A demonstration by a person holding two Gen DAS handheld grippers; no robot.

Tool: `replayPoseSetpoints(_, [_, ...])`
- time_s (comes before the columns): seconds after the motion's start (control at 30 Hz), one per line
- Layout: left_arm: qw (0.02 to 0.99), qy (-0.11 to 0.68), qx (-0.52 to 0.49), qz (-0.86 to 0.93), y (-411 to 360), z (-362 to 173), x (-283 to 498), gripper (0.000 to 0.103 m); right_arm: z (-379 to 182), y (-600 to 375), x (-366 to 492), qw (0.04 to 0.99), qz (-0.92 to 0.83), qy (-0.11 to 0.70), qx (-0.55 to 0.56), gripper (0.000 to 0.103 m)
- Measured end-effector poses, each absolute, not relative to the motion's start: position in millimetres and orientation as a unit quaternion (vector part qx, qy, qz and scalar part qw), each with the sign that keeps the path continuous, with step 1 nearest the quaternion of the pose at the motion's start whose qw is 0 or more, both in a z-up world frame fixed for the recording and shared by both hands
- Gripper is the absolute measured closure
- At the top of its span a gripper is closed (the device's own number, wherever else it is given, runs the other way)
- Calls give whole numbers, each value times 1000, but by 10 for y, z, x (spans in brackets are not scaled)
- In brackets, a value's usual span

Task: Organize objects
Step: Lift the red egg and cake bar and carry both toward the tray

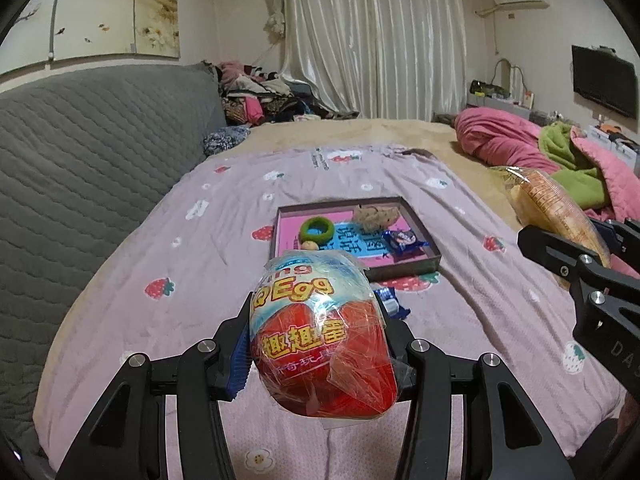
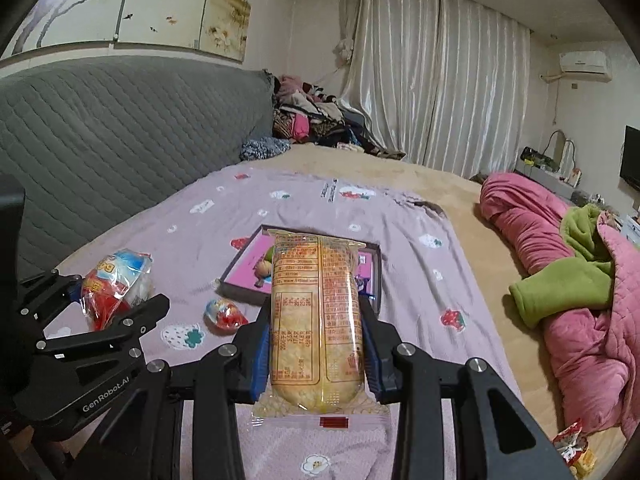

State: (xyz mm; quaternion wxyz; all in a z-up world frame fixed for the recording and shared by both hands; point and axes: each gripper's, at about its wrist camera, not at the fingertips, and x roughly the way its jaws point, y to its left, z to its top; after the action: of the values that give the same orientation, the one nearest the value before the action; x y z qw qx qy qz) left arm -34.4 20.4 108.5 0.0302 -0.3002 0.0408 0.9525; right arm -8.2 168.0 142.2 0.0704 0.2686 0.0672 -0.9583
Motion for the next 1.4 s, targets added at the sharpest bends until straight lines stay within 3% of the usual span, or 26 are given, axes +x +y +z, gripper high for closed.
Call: replayPoseSetpoints(1.4, [4,76,-269,960,248,1439,-1480,51,1581,1884,-975,77,-967,56,236,65])
